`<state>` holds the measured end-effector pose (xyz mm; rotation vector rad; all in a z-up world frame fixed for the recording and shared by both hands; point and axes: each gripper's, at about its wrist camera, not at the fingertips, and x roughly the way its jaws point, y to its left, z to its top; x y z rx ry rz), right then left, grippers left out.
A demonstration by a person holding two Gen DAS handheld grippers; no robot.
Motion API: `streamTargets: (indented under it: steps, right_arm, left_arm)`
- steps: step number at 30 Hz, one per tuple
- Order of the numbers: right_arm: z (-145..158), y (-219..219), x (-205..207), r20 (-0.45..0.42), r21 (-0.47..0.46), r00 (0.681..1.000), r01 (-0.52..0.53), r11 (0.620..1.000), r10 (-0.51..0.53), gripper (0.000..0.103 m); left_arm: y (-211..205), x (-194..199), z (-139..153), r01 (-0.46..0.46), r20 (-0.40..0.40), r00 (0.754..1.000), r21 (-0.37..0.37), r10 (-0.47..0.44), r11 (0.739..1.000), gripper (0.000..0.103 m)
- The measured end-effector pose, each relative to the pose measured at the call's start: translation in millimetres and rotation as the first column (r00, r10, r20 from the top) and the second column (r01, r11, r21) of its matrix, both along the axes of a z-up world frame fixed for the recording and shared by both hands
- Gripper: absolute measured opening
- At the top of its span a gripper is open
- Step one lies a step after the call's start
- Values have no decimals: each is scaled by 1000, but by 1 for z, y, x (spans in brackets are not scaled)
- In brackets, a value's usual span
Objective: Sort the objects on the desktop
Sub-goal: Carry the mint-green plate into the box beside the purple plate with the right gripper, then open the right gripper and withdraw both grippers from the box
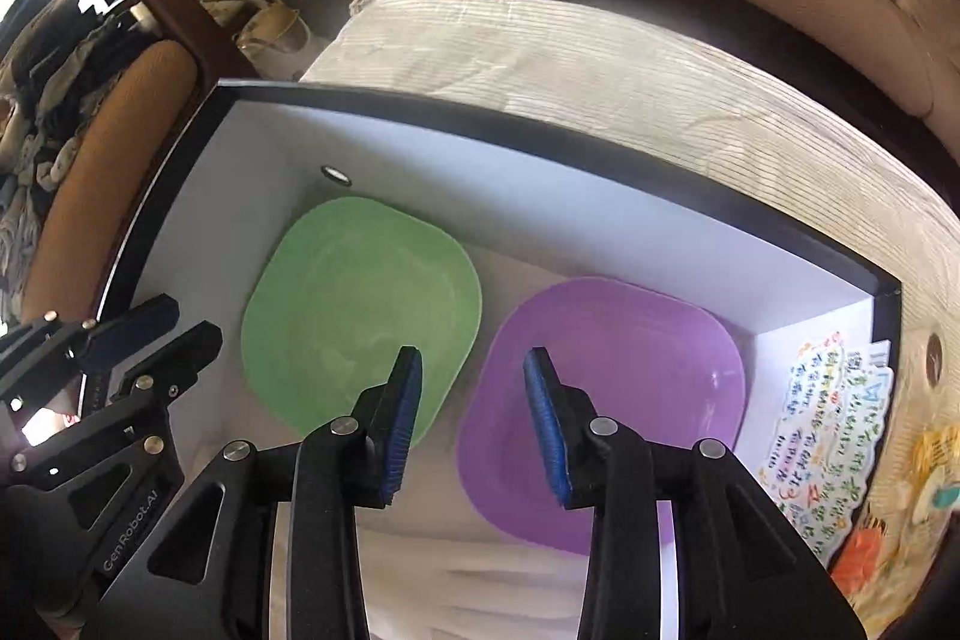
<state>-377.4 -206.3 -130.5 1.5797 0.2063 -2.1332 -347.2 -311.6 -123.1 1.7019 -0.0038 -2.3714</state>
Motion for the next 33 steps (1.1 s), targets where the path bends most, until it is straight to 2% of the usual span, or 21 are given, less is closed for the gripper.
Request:
streamTargets:
  steps: [3, 6, 9, 11, 13, 15, 16, 20, 27, 30, 33]
  right_arm:
    - [-8, 1, 0, 44, 3, 999, 2, 1000, -2, 38]
    - [-20, -4, 1, 65, 30, 998, 9, 1000, -11, 38]
    - [-31, -5, -1, 114, -24, 993, 44, 999, -41, 38]
    - [-34, -6, -4, 116, -37, 991, 70, 997, -65, 38]
    - [-38, -13, -5, 87, 15, 994, 61, 998, -63, 38]
    - [-42, -18, -7, 72, 60, 996, 56, 997, -61, 32]
    - [-43, -19, -8, 70, 63, 996, 56, 996, -61, 24]
    - [-42, -21, -10, 45, 68, 998, 48, 997, -51, 20]
    - [-38, -26, -13, 7, 112, 1000, 20, 993, -21, 19]
    - [-33, -19, -15, 65, 54, 996, 49, 997, -53, 22]
    - [-15, -12, -14, 33, 39, 998, 58, 998, -59, 25]
  left_arm:
    - [2, 1, -1, -1, -1, 1000, 26, 1, 1000, 28]
    - [3, 5, -1, -10, -4, 1000, 102, 10, 995, 29]
    - [2, 17, 9, -3, -39, 999, 157, 9, 988, 29]
    - [1, 26, 17, 0, -71, 997, 162, 11, 987, 33]
    - [-1, 32, 20, 4, -86, 996, 174, 11, 985, 40]
    - [-4, 33, 20, 5, -83, 997, 176, 9, 984, 41]
    - [-5, 32, 18, 4, -80, 997, 178, 10, 984, 41]
    - [-5, 30, 13, -15, -76, 997, 196, 31, 981, 41]
    - [7, 25, 7, -1, -61, 998, 179, 12, 984, 41]
    - [17, 25, 3, 24, -40, 999, 144, -19, 989, 45]
    - [28, 26, -2, 49, -16, 999, 87, -48, 995, 49]
